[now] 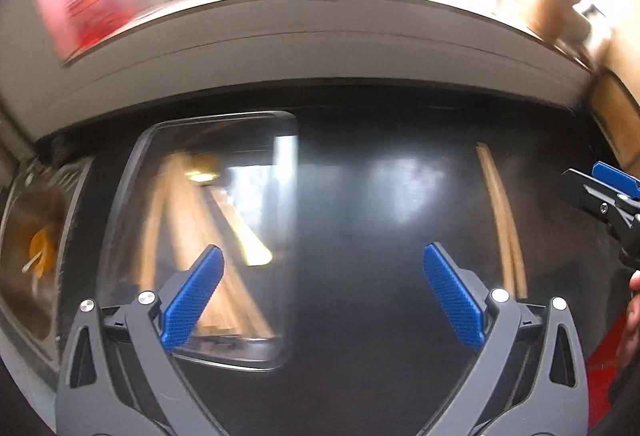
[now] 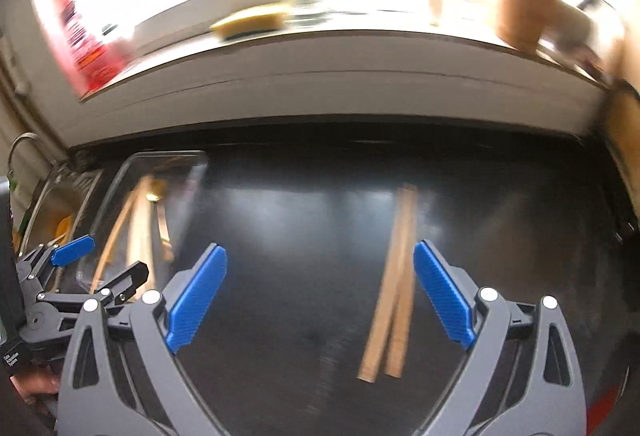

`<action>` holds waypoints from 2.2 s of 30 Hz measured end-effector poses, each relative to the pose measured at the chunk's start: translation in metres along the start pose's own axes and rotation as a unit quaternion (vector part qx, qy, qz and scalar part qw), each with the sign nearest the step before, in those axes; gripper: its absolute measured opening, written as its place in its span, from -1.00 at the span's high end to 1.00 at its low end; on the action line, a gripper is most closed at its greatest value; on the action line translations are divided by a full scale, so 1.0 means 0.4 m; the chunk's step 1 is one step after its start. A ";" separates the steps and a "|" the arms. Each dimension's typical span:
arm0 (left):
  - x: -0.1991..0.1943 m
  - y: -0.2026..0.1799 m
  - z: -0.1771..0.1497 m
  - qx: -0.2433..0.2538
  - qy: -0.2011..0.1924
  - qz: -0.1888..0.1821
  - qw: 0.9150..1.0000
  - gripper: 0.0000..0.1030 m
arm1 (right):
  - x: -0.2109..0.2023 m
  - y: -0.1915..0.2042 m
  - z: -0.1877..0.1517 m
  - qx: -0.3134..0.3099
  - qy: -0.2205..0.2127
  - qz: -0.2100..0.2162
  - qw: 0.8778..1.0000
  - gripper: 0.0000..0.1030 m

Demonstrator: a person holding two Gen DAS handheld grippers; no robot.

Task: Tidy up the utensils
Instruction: 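Move both open tools back over the last two chopsticks, then close the left tool on a chopstick while the right tool grasps the other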

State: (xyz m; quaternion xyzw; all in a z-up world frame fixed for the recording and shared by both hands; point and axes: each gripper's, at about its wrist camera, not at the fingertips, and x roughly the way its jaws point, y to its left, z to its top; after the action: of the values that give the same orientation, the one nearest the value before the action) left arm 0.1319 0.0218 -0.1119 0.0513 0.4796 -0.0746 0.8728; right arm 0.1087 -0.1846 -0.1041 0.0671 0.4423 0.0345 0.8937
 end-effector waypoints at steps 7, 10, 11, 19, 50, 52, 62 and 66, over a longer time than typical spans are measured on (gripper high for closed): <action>0.039 -0.218 0.009 0.054 0.006 -0.030 0.998 -0.88 | -0.038 -0.180 -0.045 0.032 -0.003 -0.029 0.999 -0.78; 0.064 -0.277 0.015 0.065 0.012 -0.034 0.997 -0.88 | -0.048 -0.233 -0.054 0.033 -0.004 -0.029 0.999 -0.78; 0.074 -0.295 0.018 0.069 0.012 -0.034 0.997 -0.88 | -0.047 -0.245 -0.055 0.032 -0.004 -0.029 0.999 -0.78; 0.185 -0.395 0.036 0.095 0.026 -0.037 0.995 -0.88 | 0.003 -0.309 -0.044 0.039 0.009 -0.029 0.999 -0.78; 0.415 -0.344 0.066 0.116 0.013 -0.046 0.992 -0.60 | 0.294 -0.305 -0.031 0.029 0.108 -0.033 0.993 -0.78; 0.409 -0.317 0.058 0.107 0.014 -0.039 0.993 -0.60 | 0.308 -0.283 -0.035 0.021 0.110 -0.030 0.993 -0.78; 0.384 -0.239 0.027 0.063 0.019 -0.011 0.998 -0.62 | 0.388 -0.152 -0.050 -0.041 0.113 -0.034 0.992 -0.75; 0.368 -0.256 0.004 0.069 0.005 -0.015 0.998 -0.35 | 0.399 -0.146 -0.070 -0.042 0.126 -0.025 0.991 -0.24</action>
State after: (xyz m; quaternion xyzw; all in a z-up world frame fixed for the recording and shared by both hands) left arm 0.1927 -0.0910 -0.2372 0.1046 0.4786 -0.1201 0.8634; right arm 0.1831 -0.2205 -0.2551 0.0136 0.5510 0.0387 0.8335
